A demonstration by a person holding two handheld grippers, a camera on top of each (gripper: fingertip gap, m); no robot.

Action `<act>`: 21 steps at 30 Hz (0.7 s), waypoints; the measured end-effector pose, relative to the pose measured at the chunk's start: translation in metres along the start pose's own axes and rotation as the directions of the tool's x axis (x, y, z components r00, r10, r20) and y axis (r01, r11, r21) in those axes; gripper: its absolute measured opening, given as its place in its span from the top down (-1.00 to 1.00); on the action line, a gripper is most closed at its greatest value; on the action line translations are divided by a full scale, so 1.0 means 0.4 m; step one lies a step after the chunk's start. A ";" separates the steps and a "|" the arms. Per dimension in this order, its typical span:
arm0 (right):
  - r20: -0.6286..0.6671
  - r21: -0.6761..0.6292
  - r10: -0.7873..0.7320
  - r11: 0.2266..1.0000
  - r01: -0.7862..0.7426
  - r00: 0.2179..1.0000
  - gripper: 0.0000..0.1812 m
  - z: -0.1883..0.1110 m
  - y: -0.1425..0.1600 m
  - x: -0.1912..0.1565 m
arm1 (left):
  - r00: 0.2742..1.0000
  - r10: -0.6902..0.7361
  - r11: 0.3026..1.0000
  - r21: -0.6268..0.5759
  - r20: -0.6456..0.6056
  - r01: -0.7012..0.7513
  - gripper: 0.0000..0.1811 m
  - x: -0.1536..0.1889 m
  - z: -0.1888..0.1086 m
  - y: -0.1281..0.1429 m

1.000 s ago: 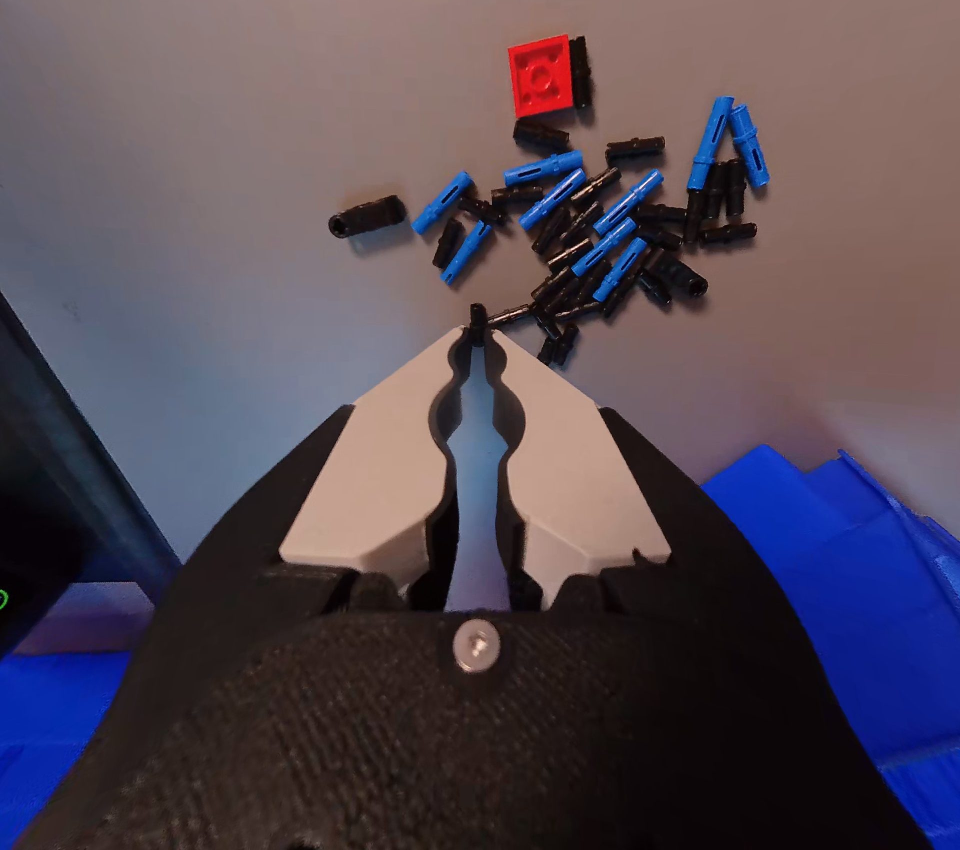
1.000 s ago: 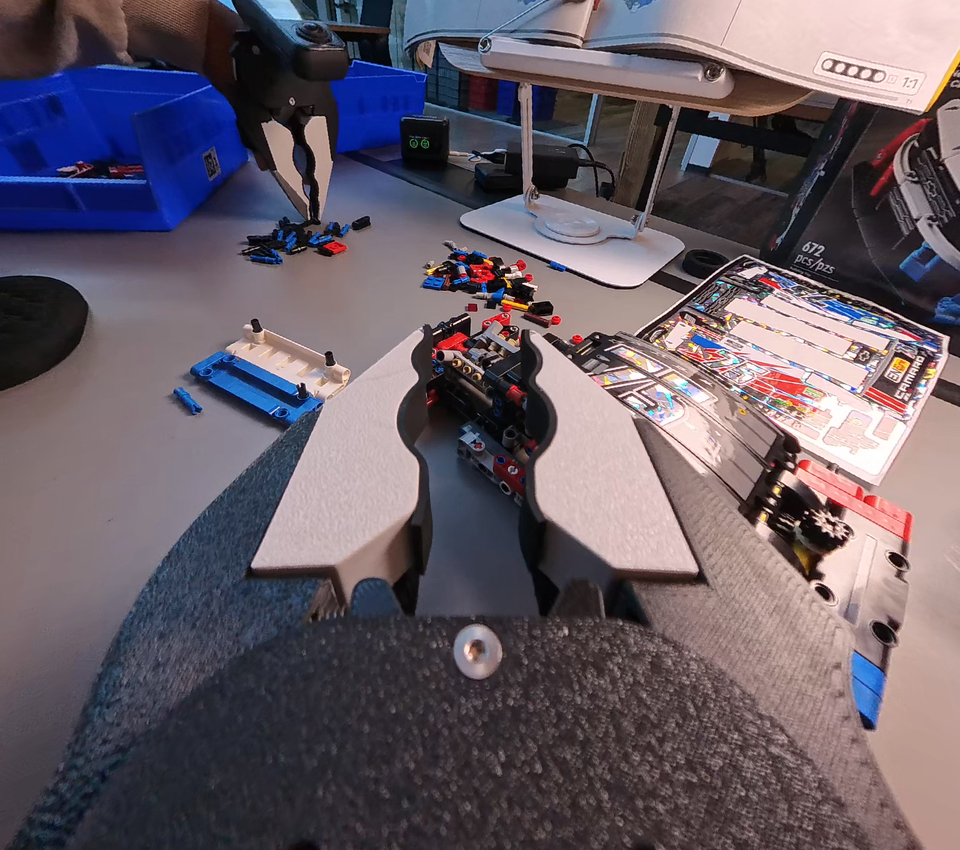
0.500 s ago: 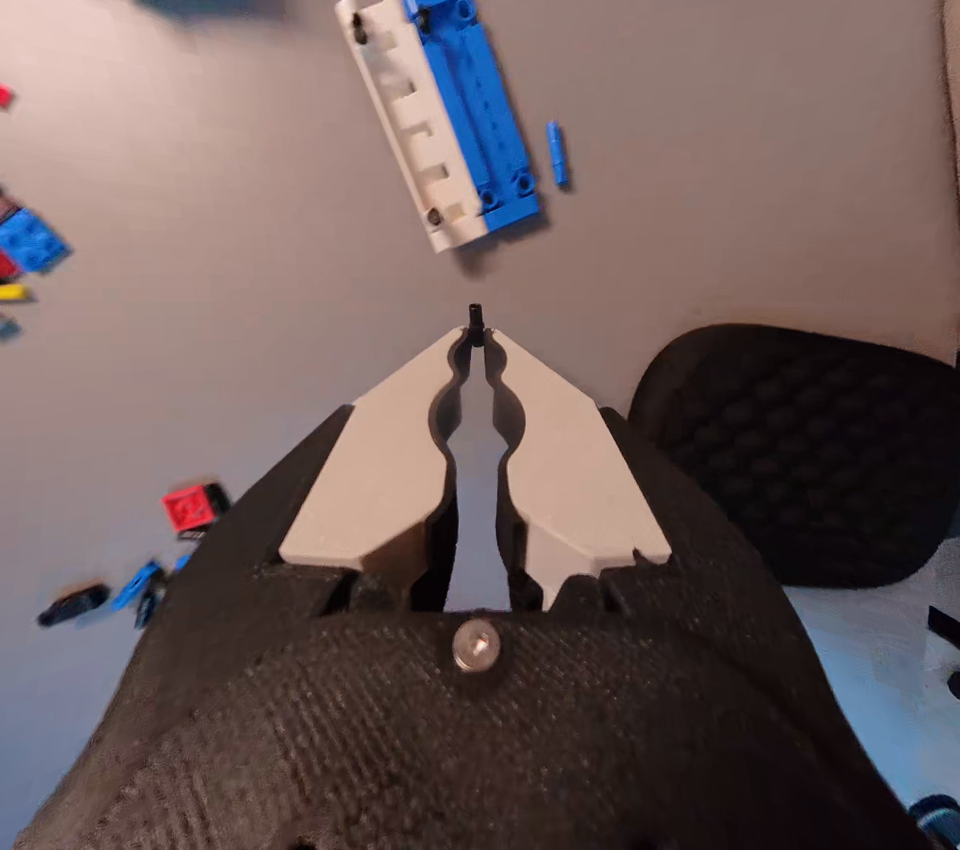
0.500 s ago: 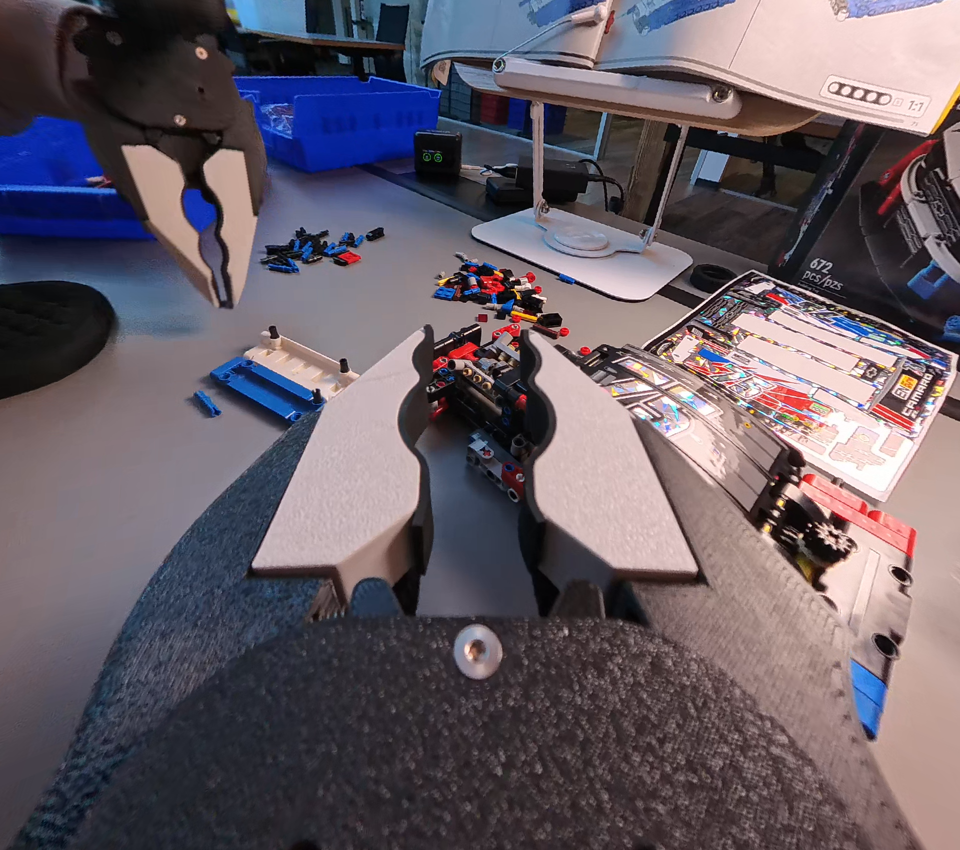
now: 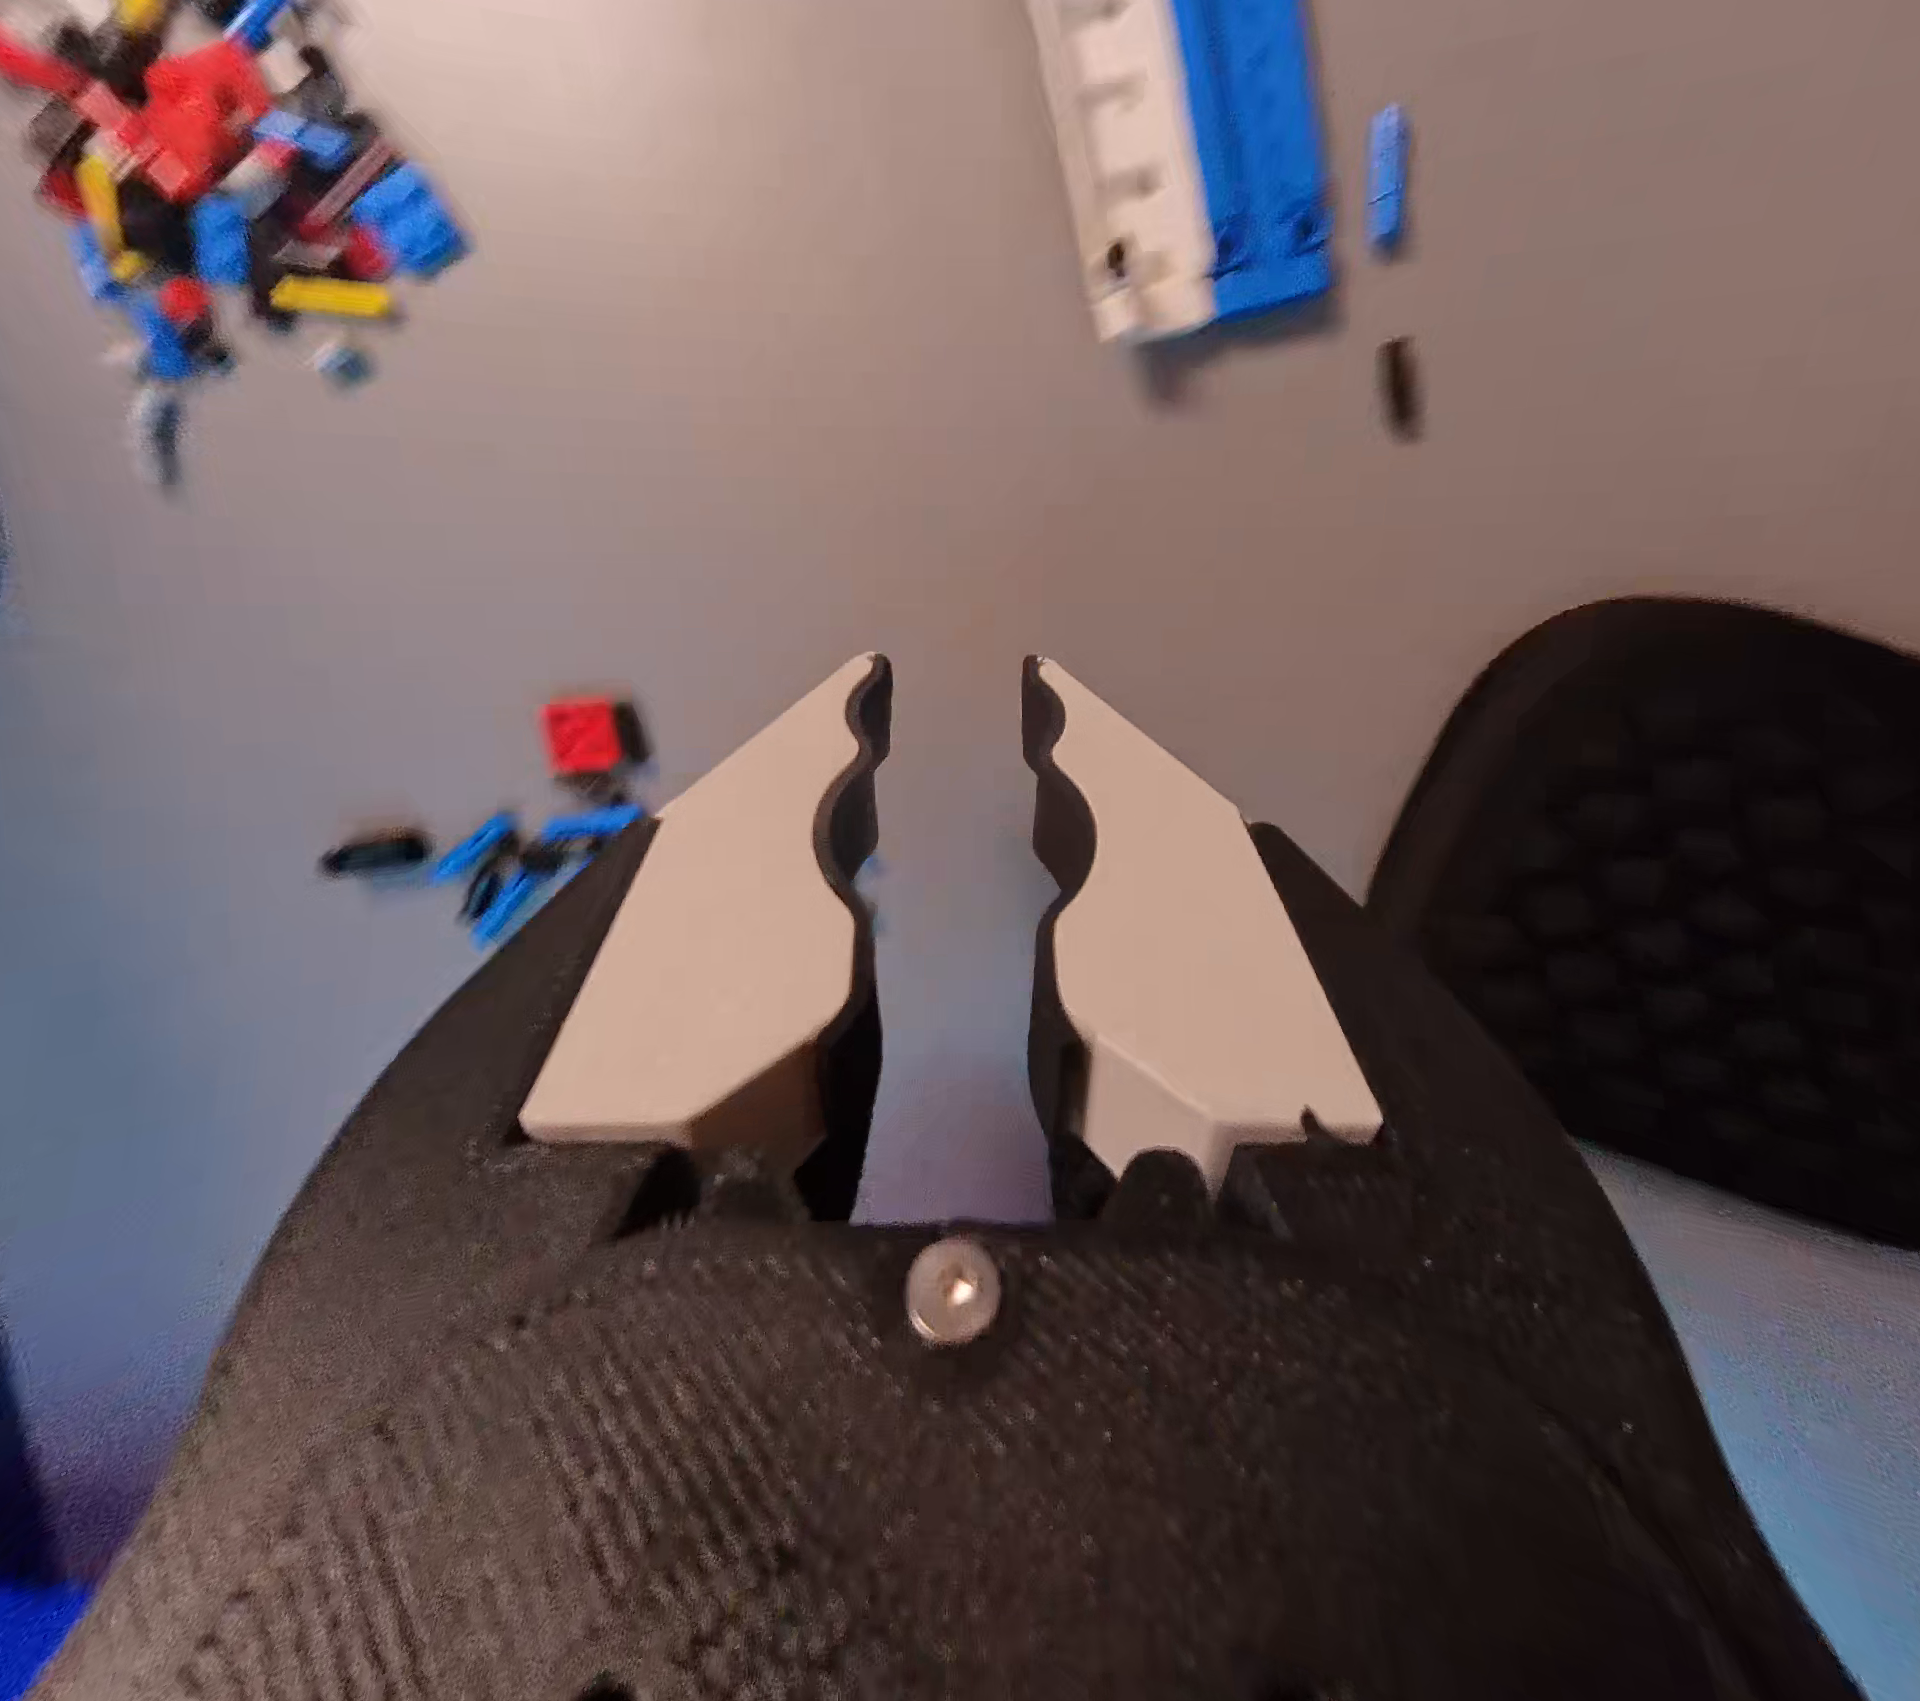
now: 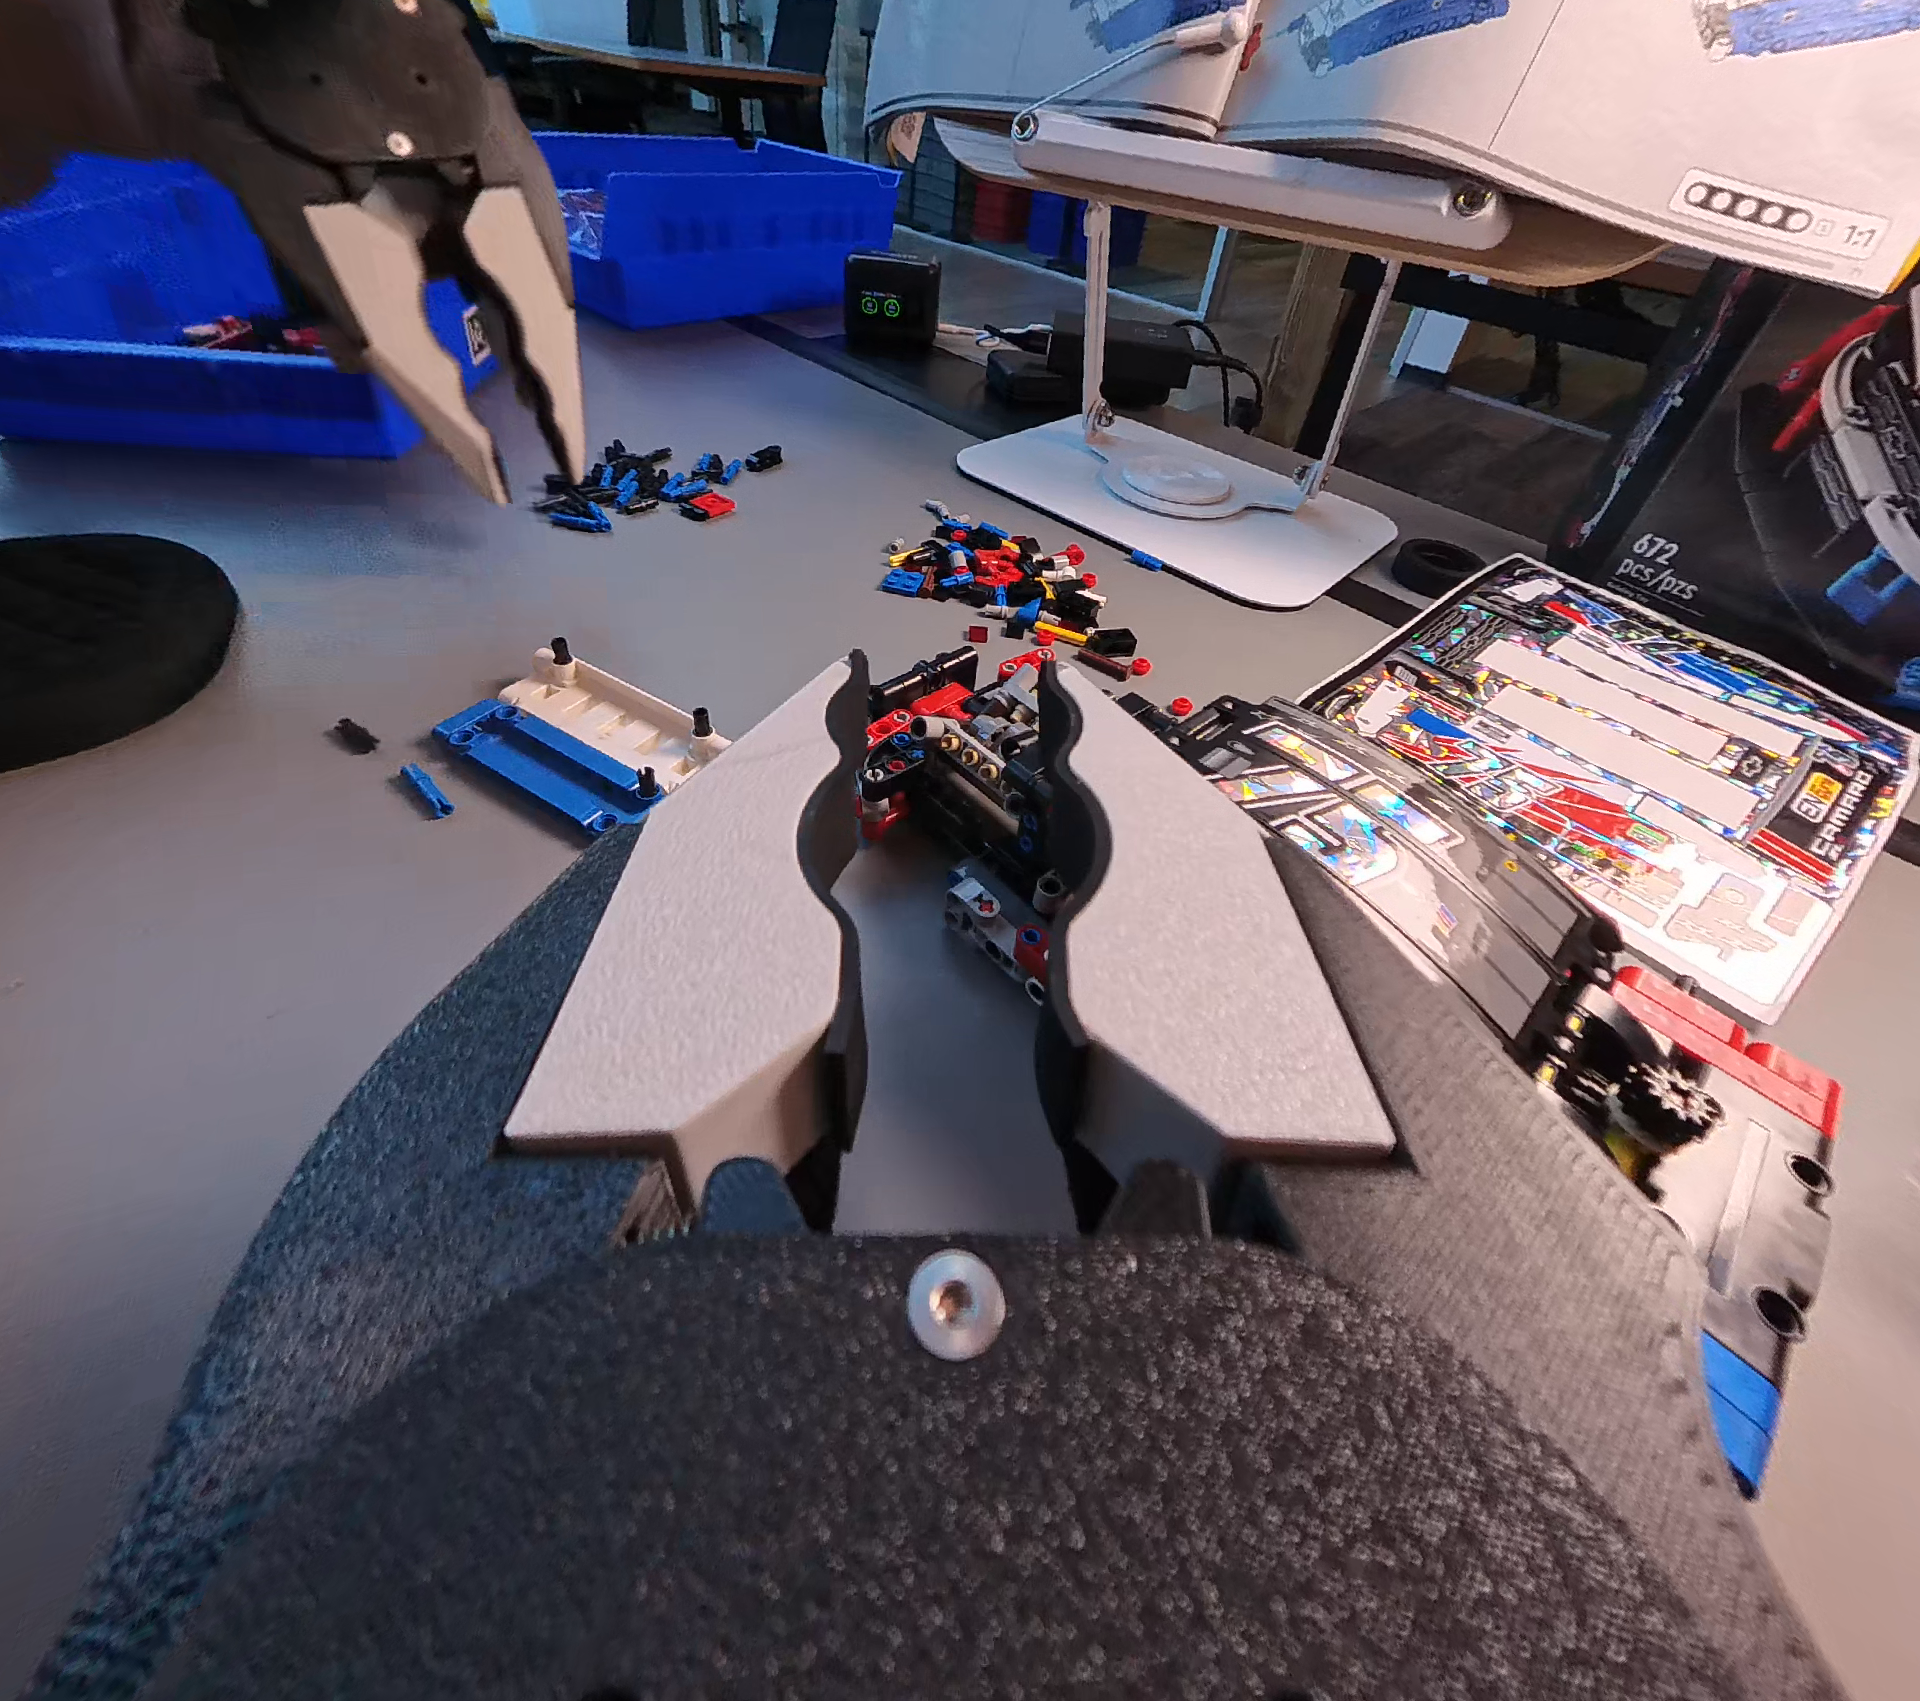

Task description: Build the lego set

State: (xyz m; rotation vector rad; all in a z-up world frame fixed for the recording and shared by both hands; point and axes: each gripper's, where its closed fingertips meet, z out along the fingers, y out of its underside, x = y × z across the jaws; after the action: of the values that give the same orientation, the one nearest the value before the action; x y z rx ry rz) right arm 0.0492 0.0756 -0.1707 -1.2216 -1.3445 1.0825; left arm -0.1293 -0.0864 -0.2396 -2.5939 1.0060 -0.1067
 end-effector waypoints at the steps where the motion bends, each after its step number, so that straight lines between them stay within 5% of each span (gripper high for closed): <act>1: 0.002 0.000 -0.001 1.000 0.001 1.000 0.67 0.000 0.000 -0.001 | 0.998 -0.039 0.998 -0.052 0.051 0.041 0.75 -0.058 -0.020 0.050; 5: 0.006 -0.005 -0.013 1.000 0.013 1.000 0.67 0.001 0.000 -0.007 | 0.977 -0.169 0.965 -0.180 0.131 0.191 0.77 -0.208 -0.047 0.233; 8: -0.002 -0.010 -0.015 1.000 0.015 1.000 0.67 0.001 0.004 -0.001 | 0.976 -0.184 0.948 -0.240 0.116 0.207 0.78 -0.242 -0.037 0.303; 14: -0.001 -0.015 0.004 1.000 -0.004 1.000 0.67 0.002 0.009 0.004 | 0.986 -0.168 0.951 -0.265 -0.018 0.157 0.75 -0.201 -0.020 0.285; 21: -0.001 -0.017 0.000 1.000 0.000 1.000 0.67 0.002 0.010 0.004 | 0.990 -0.141 0.945 -0.301 -0.019 0.129 0.83 -0.203 0.004 0.280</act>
State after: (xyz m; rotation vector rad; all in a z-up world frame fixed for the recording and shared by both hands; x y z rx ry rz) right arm 0.0489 0.0775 -0.1747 -1.2346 -1.3554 1.0726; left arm -0.2608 -0.1082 -0.2760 -2.9477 0.9174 -0.0435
